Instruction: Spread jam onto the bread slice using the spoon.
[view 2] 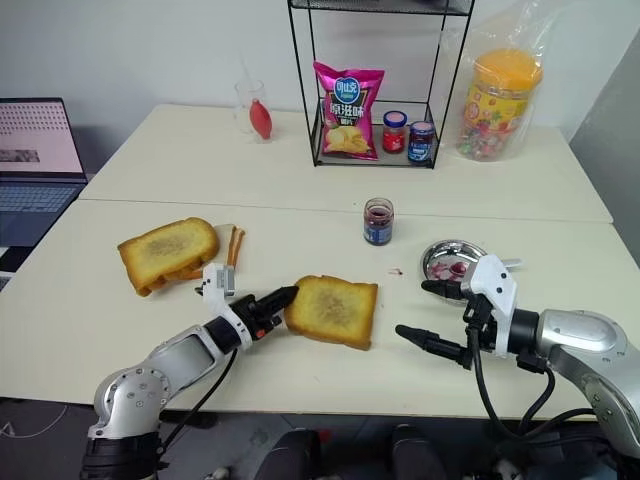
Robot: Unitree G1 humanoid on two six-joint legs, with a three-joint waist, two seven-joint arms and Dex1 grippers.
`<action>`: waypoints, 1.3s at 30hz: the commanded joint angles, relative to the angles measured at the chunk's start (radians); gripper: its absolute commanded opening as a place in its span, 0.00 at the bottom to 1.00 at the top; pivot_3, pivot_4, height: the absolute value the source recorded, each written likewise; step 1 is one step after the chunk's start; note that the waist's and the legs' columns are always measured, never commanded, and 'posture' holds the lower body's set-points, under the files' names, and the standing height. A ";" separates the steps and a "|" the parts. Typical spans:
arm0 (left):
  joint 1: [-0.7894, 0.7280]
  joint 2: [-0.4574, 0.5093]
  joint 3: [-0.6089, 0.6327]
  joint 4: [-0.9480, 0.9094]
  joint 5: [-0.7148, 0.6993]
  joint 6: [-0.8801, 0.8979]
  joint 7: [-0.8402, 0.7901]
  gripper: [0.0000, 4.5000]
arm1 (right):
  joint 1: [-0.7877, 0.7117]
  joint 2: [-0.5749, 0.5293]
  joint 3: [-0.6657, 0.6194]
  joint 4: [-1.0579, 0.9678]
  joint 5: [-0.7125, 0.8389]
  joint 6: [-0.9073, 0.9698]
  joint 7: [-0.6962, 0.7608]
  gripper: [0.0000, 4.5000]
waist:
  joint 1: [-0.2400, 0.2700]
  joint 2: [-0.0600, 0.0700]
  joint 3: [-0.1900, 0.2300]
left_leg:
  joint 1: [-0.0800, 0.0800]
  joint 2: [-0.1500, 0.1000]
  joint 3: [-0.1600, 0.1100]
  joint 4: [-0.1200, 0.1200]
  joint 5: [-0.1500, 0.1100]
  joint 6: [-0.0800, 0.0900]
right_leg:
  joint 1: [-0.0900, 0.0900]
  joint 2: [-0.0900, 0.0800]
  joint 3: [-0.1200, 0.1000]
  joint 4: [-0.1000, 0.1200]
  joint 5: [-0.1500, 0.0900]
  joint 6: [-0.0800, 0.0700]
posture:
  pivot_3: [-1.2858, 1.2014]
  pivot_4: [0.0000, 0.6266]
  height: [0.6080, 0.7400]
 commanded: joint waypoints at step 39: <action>-0.089 0.282 -0.012 -0.196 0.400 -0.300 -0.385 0.84 | 0.125 0.117 -0.207 -0.025 0.027 -0.089 -0.133 1.00 | 0.011 0.000 0.000 | -0.008 0.001 -0.002 0.001 0.000 -0.001 | -0.003 0.001 -0.003 -0.009 0.005 0.006 | 0.52 0.24 1.00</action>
